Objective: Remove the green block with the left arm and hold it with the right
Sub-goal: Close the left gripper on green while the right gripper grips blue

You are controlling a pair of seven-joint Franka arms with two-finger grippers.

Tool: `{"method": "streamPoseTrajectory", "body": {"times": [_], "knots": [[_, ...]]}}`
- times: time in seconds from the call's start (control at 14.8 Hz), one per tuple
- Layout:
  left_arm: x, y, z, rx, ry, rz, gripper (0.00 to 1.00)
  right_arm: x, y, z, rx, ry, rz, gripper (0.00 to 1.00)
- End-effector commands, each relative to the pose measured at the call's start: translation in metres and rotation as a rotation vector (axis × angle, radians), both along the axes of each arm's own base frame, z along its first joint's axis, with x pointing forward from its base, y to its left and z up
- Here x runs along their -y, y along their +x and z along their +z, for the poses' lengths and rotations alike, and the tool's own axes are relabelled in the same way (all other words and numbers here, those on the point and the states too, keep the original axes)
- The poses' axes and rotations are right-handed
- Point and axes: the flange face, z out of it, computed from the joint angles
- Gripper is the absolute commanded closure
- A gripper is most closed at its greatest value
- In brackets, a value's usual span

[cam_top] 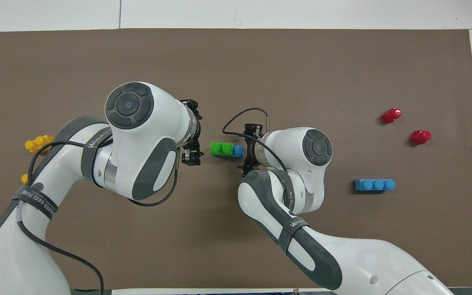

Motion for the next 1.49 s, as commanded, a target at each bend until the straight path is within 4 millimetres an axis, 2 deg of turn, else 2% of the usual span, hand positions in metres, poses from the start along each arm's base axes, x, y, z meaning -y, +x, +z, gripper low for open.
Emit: {"method": "streamPoseTrajectory", "body": {"times": [0.0,0.34,0.54,0.68,0.81,0.88,0.95,1.22,1.35,1.42], "knots": [[0.011,-0.012,-0.014,-0.013,-0.001,0.031,0.00,-0.002,0.000,-0.004,0.013,0.012,-0.033,0.01],[0.013,-0.009,-0.026,-0.012,-0.002,0.047,0.00,-0.008,-0.003,-0.004,0.013,0.013,-0.027,0.09],[0.027,-0.013,-0.045,-0.023,0.011,0.044,0.00,-0.009,-0.004,-0.004,0.013,0.013,-0.026,0.25],[0.029,-0.011,-0.058,-0.036,0.023,0.044,0.00,-0.011,-0.006,-0.004,0.012,0.013,-0.023,0.49],[0.031,-0.012,-0.062,-0.038,0.025,0.042,0.00,-0.011,-0.005,-0.004,0.013,0.017,-0.027,0.87],[0.031,-0.012,-0.063,-0.040,0.028,0.039,0.00,-0.012,-0.005,-0.004,0.023,0.020,-0.034,0.97],[0.032,-0.013,-0.063,-0.043,0.029,0.038,0.00,-0.012,-0.005,-0.004,0.027,0.021,-0.036,1.00],[0.032,-0.012,-0.060,-0.041,0.028,0.037,0.00,-0.010,-0.005,-0.004,0.017,0.038,-0.063,1.00],[0.039,-0.015,-0.058,-0.040,0.027,0.027,0.00,-0.015,-0.009,-0.006,0.034,0.036,-0.061,1.00],[0.047,-0.023,-0.060,-0.043,0.031,0.008,0.00,-0.018,-0.013,-0.007,0.041,0.034,-0.055,1.00]]}}
